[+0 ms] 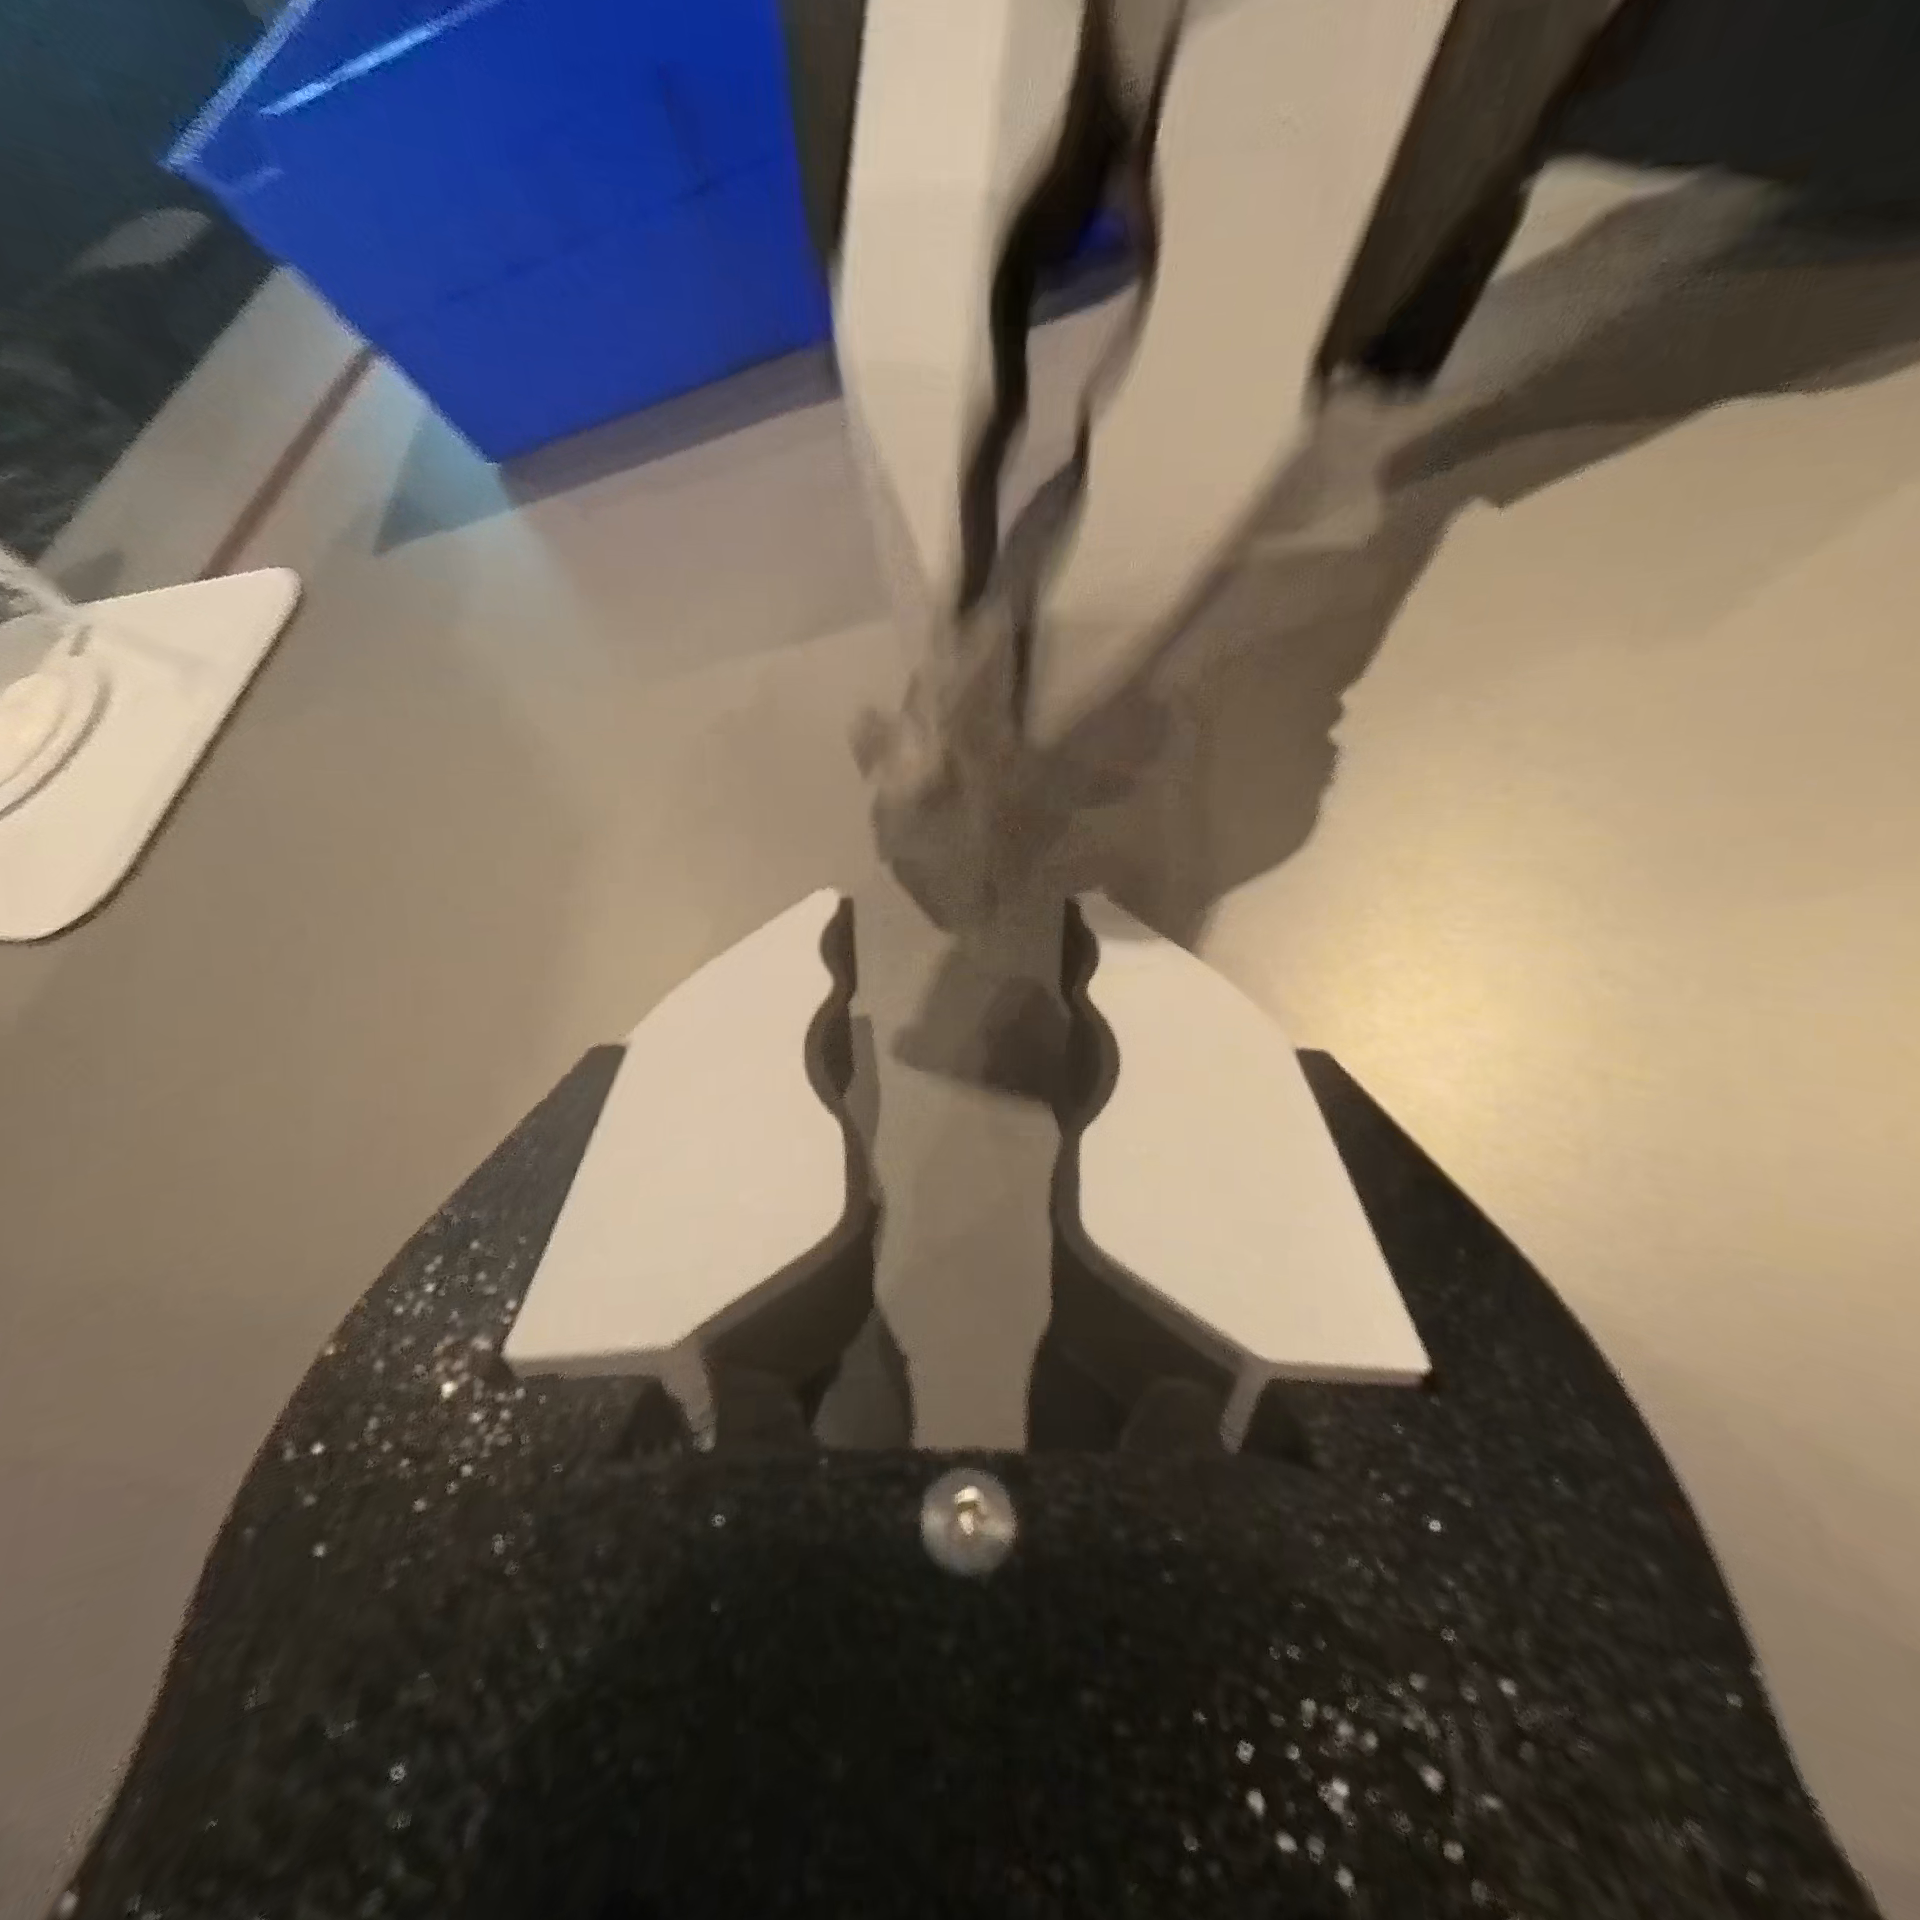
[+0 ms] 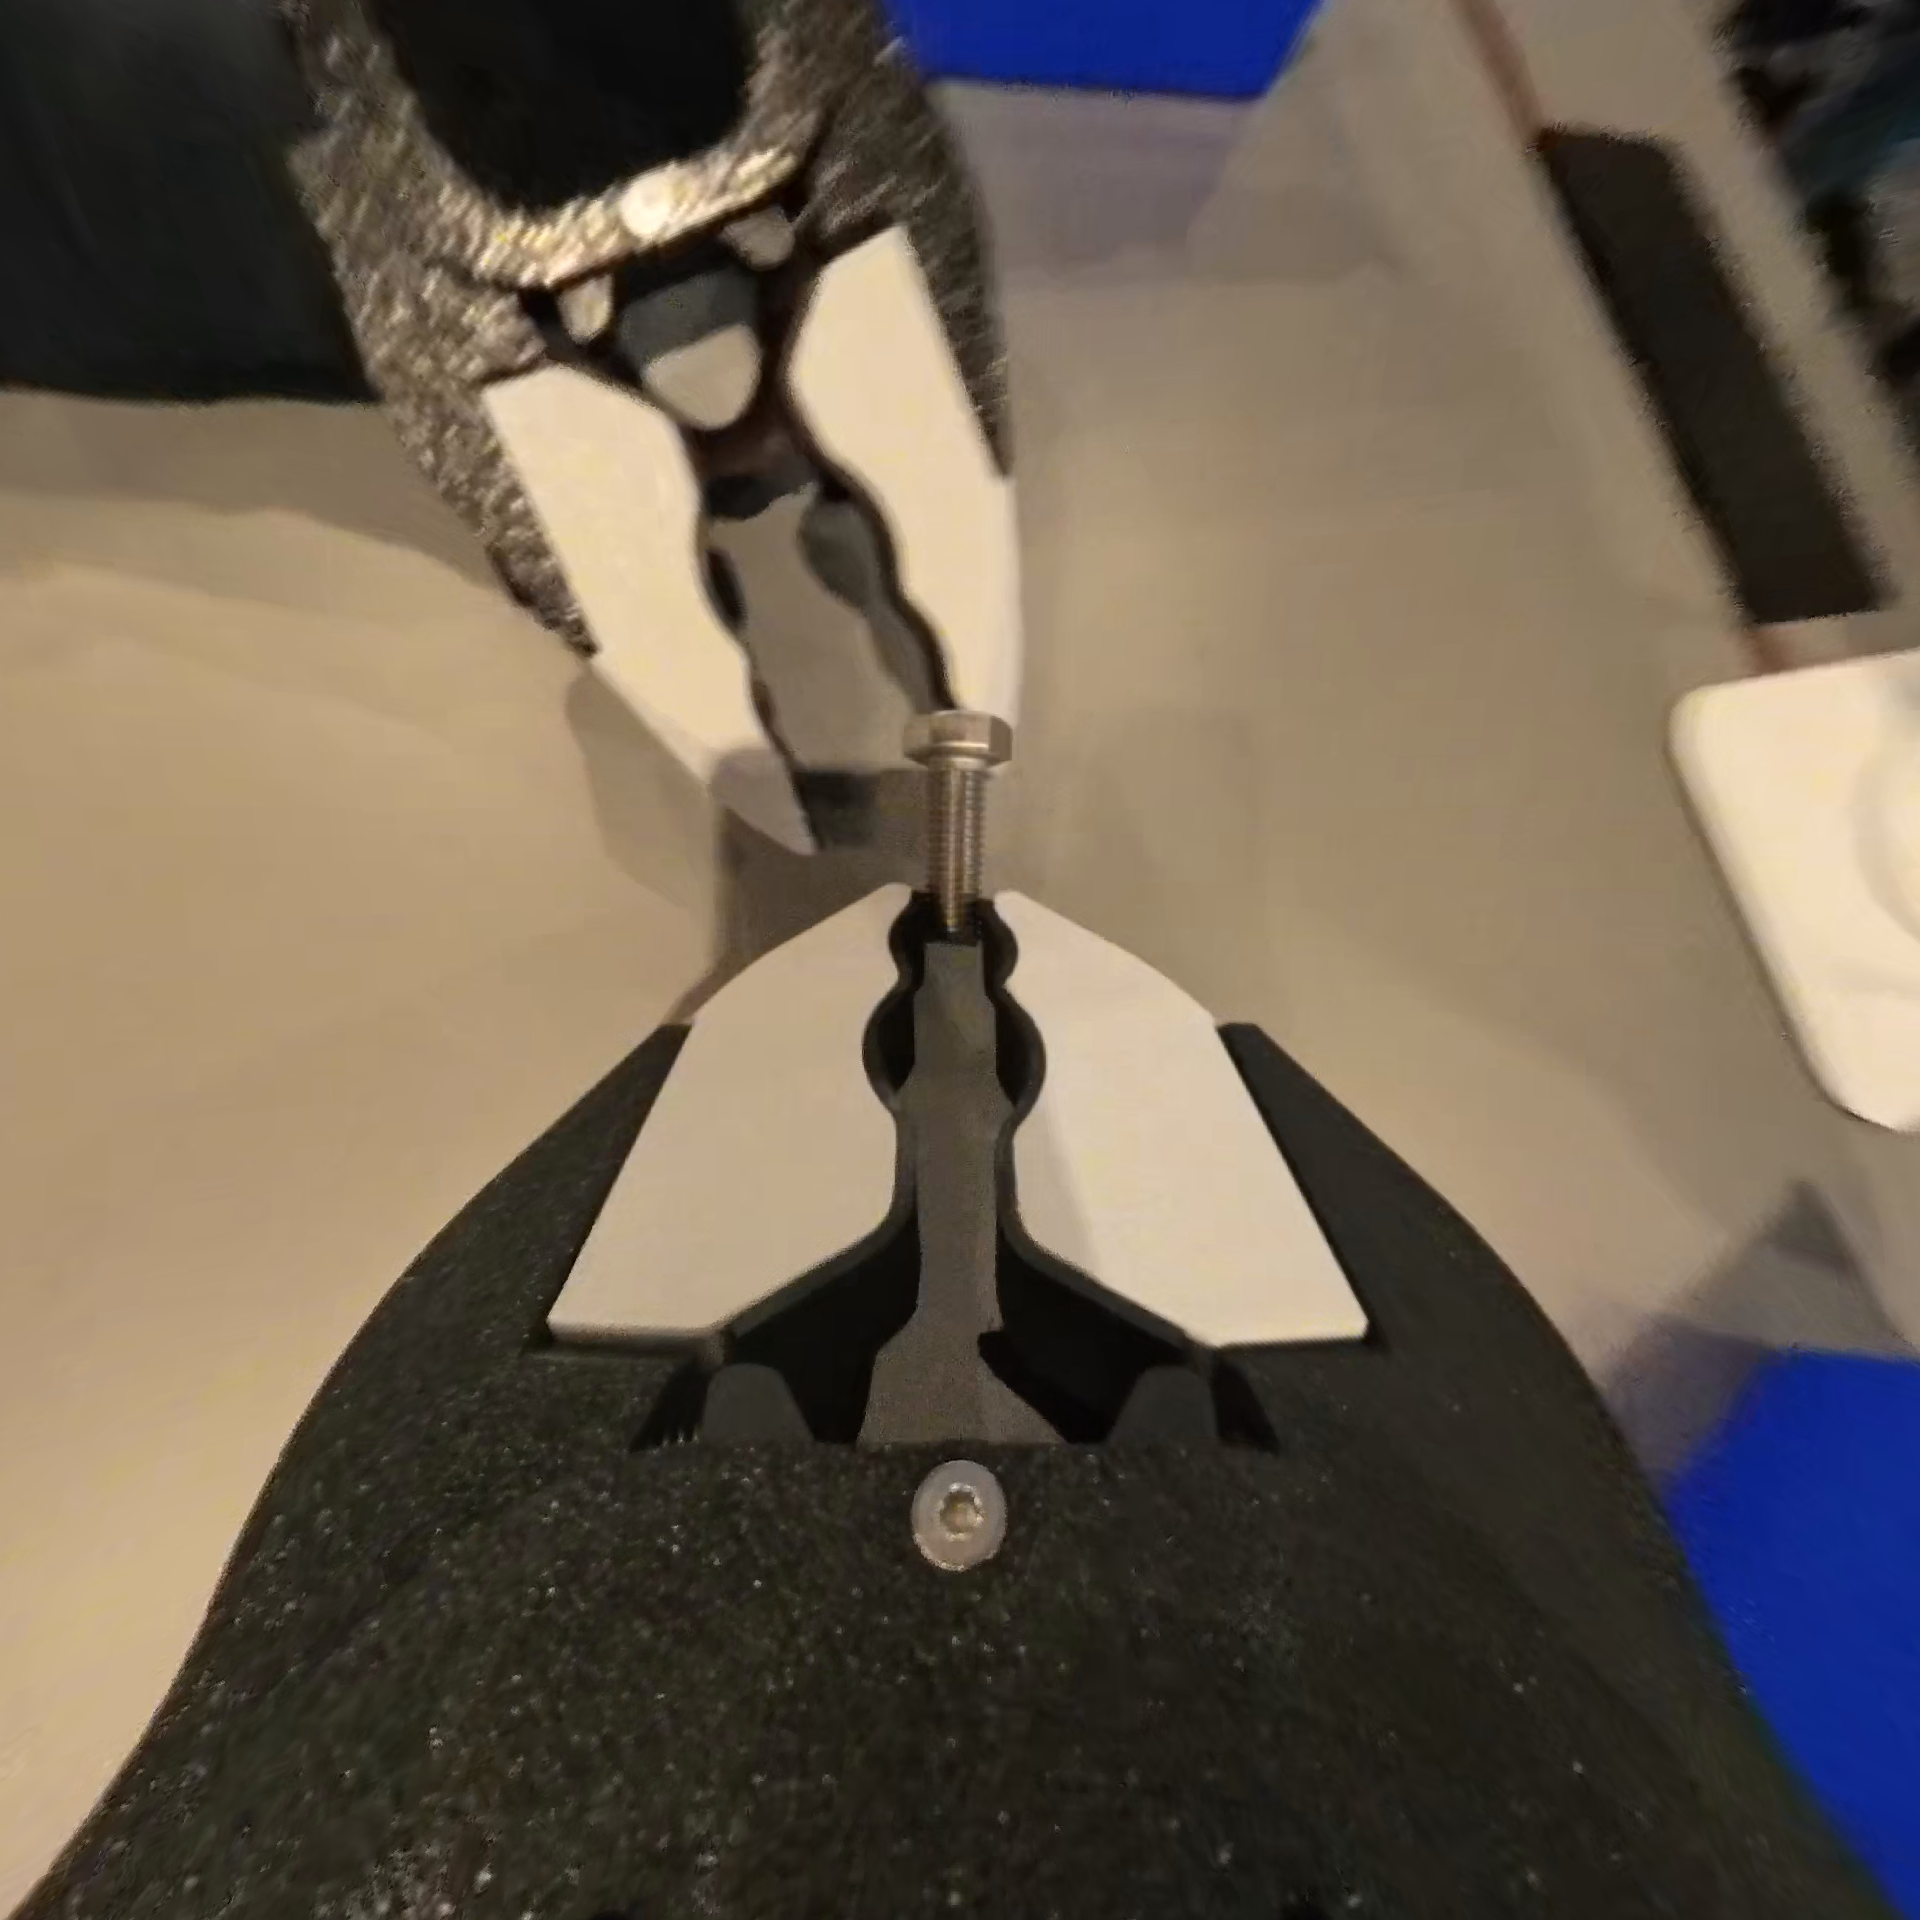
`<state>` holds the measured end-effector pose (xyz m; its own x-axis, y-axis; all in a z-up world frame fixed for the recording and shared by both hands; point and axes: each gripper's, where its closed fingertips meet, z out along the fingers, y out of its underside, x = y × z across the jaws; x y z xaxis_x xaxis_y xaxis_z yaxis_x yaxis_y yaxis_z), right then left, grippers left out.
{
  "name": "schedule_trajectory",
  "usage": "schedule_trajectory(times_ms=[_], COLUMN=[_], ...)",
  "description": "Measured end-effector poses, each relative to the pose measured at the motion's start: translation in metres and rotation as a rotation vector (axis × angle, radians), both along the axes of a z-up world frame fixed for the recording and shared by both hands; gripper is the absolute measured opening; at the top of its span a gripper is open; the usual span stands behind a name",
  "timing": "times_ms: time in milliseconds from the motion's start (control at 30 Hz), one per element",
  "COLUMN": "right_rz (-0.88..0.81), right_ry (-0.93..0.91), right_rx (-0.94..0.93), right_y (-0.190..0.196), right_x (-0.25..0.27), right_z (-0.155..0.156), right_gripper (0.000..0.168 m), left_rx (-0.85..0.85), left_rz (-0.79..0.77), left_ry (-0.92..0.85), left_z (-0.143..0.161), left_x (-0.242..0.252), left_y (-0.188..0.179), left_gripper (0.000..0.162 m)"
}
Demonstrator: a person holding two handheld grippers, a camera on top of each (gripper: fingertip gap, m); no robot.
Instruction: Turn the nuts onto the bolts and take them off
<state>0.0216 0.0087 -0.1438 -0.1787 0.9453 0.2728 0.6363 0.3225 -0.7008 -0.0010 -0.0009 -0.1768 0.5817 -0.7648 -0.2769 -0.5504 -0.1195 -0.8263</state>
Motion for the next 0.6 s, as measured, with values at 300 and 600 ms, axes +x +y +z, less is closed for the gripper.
schedule_trajectory(times_ms=[300, 600], right_rz=[-0.631, -0.756], right_ry=[0.023, -0.412], right_rx=[0.118, -0.095], right_y=[0.160, 0.243], right_x=[0.111, 0.154], right_z=[0.098, 0.030], right_gripper=[0.010, 0.010], left_rx=[0.000, -0.007], left_rz=[0.041, 0.048], left_ry=[0.016, 0.019], left_z=[-0.002, -0.002], left_x=[-0.005, -0.006], left_y=[0.007, 0.008], left_gripper=[0.035, 0.031])
